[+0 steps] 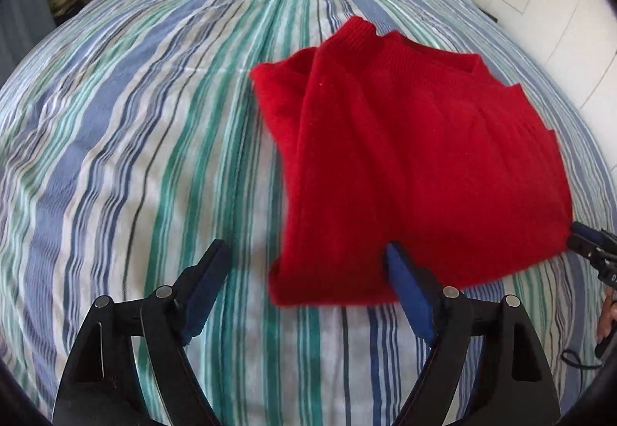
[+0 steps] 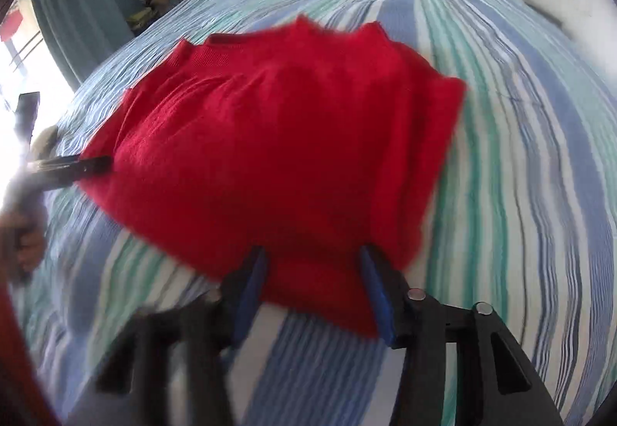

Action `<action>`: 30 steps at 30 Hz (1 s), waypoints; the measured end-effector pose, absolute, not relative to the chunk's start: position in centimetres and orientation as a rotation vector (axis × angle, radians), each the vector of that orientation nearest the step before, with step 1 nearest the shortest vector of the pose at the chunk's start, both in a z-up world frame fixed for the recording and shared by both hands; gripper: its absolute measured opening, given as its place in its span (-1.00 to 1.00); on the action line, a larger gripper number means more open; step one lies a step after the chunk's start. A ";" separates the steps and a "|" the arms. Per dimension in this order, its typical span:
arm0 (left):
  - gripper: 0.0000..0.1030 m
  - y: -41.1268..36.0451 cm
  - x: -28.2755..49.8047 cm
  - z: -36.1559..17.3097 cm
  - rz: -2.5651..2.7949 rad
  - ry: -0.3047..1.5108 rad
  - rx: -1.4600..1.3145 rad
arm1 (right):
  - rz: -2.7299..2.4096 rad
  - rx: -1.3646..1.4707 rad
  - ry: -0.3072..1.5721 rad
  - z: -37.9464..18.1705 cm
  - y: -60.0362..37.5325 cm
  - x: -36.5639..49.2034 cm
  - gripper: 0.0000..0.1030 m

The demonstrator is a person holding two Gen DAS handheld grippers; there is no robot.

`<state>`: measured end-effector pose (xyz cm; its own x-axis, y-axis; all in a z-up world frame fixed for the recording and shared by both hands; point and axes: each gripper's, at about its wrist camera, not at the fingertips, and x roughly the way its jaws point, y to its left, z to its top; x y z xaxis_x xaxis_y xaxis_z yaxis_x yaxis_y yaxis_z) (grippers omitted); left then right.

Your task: Fold small clothes

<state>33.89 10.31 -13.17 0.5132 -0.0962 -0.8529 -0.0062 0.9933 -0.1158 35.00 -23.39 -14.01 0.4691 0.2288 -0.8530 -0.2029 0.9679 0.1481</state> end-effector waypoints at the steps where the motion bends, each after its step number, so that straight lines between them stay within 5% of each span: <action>1: 0.67 10.5 32.7 -12.4 -0.046 1.017 -0.112 | 0.241 0.042 1.037 -13.2 -24.1 33.9 -0.07; 27: 0.82 7.2 23.7 -6.0 0.084 0.879 0.049 | 0.243 0.094 0.957 -9.8 -19.2 19.6 0.15; 30: 0.84 7.4 23.5 -7.3 0.103 0.894 0.059 | 0.208 0.078 0.960 -9.8 -19.3 19.4 0.35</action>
